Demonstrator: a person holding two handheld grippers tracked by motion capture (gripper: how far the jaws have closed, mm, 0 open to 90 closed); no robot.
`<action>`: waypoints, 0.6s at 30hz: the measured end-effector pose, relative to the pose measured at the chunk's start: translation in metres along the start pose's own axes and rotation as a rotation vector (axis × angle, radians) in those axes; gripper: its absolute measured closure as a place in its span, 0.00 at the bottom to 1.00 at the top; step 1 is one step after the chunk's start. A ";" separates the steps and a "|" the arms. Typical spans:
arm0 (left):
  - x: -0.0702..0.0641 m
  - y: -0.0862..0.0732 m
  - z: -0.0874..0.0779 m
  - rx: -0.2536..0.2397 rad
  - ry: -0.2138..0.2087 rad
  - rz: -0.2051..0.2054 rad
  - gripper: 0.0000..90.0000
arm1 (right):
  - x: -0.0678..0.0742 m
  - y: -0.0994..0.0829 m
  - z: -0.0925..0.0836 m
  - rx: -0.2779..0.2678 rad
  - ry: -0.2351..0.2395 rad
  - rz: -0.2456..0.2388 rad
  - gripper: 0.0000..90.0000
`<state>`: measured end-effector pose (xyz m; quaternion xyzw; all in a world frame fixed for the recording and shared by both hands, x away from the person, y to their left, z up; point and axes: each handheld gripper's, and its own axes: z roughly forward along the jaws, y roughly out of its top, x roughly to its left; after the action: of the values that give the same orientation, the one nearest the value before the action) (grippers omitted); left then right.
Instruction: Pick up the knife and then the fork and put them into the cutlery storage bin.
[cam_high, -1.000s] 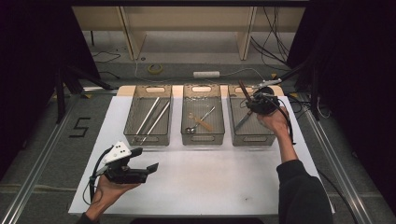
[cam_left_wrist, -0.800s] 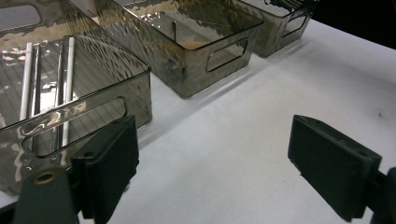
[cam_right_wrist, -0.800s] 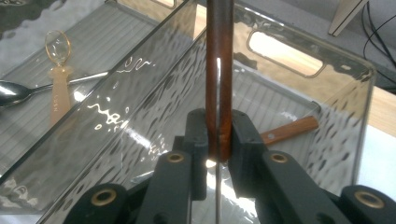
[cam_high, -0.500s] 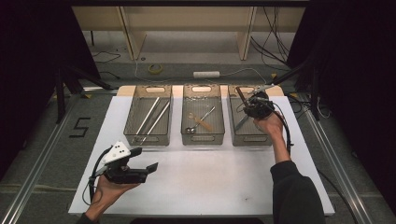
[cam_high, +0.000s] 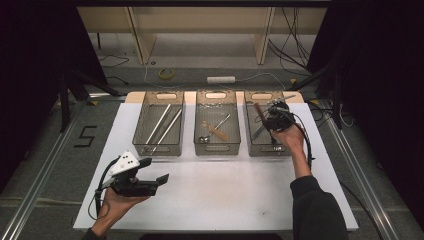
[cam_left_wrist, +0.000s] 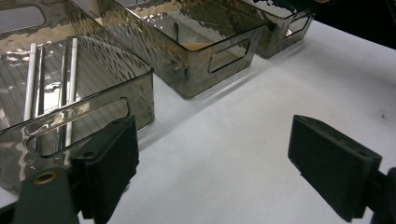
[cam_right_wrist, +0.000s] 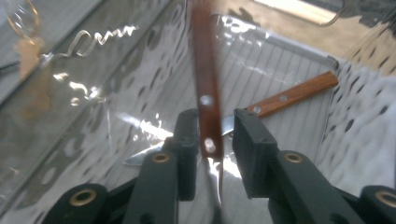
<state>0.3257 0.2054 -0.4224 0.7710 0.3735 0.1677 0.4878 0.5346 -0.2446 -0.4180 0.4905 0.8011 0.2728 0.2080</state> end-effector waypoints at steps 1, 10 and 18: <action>0.000 0.000 0.000 0.000 -0.001 -0.001 0.18 | 0.000 0.000 -0.002 -0.009 0.002 0.001 0.76; 0.001 0.000 -0.001 -0.011 -0.001 -0.018 0.17 | 0.008 0.001 -0.027 -0.078 0.069 0.009 0.55; 0.002 0.000 -0.001 -0.015 -0.004 -0.027 0.17 | 0.028 -0.009 -0.049 -0.153 0.205 0.018 0.44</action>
<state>0.3264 0.2073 -0.4220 0.7626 0.3815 0.1624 0.4965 0.4869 -0.2342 -0.3877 0.4501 0.7905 0.3837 0.1591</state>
